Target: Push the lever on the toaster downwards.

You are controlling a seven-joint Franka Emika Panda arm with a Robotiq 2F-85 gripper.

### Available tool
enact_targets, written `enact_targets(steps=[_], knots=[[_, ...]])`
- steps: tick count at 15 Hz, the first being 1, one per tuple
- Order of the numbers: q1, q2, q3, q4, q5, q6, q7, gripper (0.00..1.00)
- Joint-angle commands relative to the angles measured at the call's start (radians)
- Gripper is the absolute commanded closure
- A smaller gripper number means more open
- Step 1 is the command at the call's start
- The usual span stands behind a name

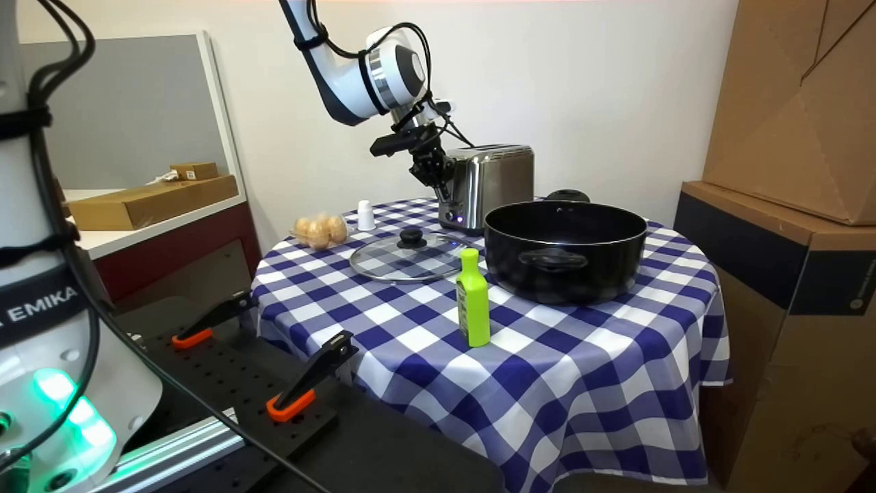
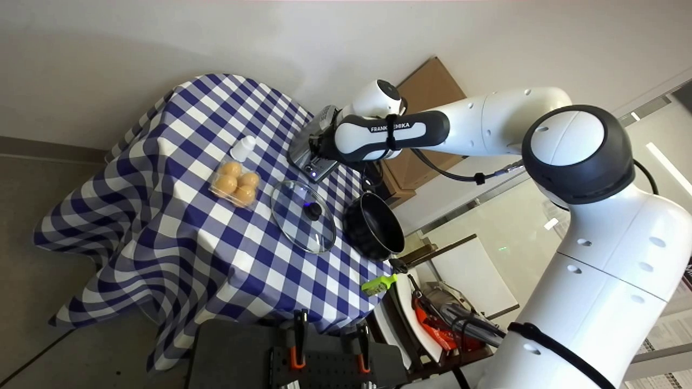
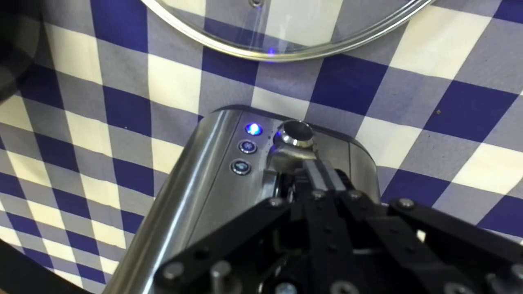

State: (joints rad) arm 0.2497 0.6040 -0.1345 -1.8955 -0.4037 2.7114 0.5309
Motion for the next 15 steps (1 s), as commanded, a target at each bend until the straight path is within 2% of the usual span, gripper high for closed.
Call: enact_targets(steps=[1, 4, 6, 7, 10, 12, 14, 15], knots=[[-0.001, 0.059, 0.008, -0.024, 0.081, 0.079, -0.029, 1.0], [-0.037, -0.03, 0.043, -0.113, 0.157, 0.113, -0.084, 1.0], [-0.096, -0.116, 0.114, -0.214, 0.251, 0.154, -0.173, 1.0], [-0.146, -0.187, 0.181, -0.303, 0.319, 0.172, -0.244, 1.0], [-0.308, -0.31, 0.411, -0.459, 0.536, 0.164, -0.469, 1.0], [-0.399, -0.375, 0.565, -0.516, 0.711, 0.107, -0.619, 1.0], [-0.536, -0.469, 0.728, -0.581, 0.878, -0.004, -0.756, 1.0], [-0.522, -0.538, 0.717, -0.621, 0.938, -0.072, -0.776, 1.0]])
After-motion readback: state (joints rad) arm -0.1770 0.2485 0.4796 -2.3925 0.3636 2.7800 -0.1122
